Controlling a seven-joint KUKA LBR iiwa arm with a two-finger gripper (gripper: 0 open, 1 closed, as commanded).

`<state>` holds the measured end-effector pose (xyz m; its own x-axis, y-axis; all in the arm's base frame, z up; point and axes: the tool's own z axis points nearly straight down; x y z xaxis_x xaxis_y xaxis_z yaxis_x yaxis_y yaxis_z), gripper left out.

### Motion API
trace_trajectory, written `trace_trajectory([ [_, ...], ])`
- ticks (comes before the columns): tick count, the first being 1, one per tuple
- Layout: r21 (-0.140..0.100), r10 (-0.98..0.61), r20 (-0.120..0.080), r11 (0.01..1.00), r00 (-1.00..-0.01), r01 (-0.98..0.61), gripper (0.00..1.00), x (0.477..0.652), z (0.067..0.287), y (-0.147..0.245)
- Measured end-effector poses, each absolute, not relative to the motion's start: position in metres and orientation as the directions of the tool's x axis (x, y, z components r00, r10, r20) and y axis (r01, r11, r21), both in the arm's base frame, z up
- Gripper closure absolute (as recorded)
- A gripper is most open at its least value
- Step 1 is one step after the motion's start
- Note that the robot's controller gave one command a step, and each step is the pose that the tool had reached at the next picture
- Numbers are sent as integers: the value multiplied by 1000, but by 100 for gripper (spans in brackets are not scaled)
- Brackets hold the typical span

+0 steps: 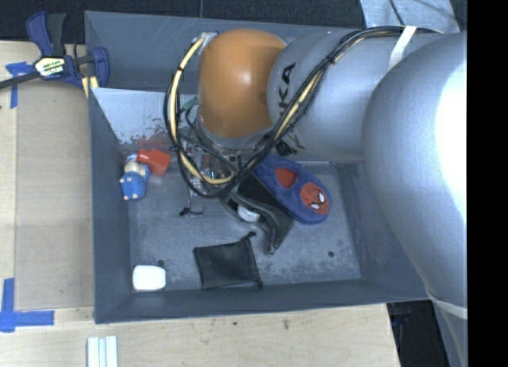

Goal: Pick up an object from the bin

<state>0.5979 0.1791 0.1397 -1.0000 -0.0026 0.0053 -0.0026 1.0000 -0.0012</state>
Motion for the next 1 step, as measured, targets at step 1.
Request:
trace_trajectory([
  [1, -2, -96, 8, 995, -995, -96, 0, 515, 66, 128],
])
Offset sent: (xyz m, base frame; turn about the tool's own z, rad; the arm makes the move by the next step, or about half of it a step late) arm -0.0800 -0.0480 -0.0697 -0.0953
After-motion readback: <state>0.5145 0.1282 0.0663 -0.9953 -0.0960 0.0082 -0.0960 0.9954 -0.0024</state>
